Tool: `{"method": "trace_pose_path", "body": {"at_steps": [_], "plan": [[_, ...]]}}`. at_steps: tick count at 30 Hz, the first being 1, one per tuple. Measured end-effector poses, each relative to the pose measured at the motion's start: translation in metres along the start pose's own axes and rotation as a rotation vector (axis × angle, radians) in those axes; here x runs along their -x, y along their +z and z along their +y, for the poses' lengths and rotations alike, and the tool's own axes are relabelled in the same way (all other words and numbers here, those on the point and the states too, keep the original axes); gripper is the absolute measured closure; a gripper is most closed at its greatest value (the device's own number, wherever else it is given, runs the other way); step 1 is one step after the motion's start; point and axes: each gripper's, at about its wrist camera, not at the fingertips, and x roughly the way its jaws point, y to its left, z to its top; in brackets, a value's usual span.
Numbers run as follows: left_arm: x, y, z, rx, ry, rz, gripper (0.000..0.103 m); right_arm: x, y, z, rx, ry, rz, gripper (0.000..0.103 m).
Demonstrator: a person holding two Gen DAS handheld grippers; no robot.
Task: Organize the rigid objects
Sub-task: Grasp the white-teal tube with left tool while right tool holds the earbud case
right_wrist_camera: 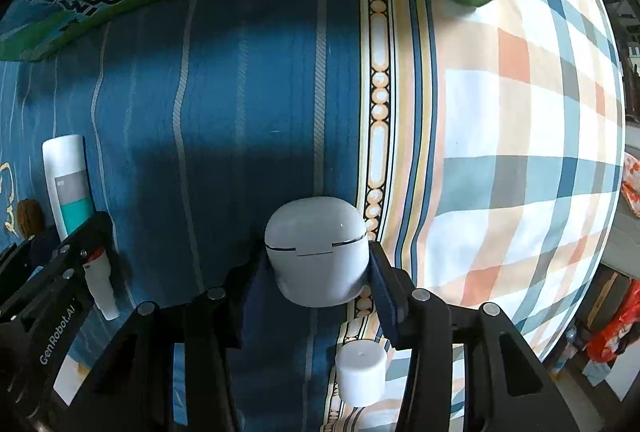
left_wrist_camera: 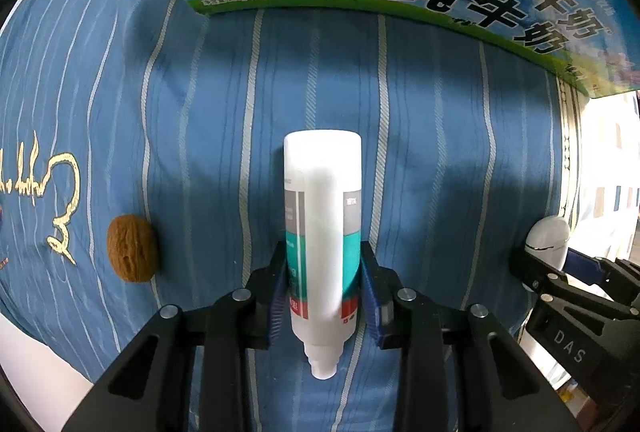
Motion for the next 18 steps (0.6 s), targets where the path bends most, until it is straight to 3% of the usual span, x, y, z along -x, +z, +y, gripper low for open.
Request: {"method": "trace_pose_path", "body": {"at_steps": [9, 18], "plan": [[0.045, -0.034, -0.01, -0.018, -0.06, -0.085, 0.073, 0.008, -0.043, 0.005, 0.029, 0.089, -0.015, 0.054], [0.119, -0.054, -0.011, -0.041, -0.149, -0.192, 0.073, 0.069, -0.081, 0.003, 0.063, 0.173, -0.107, 0.054]]}}
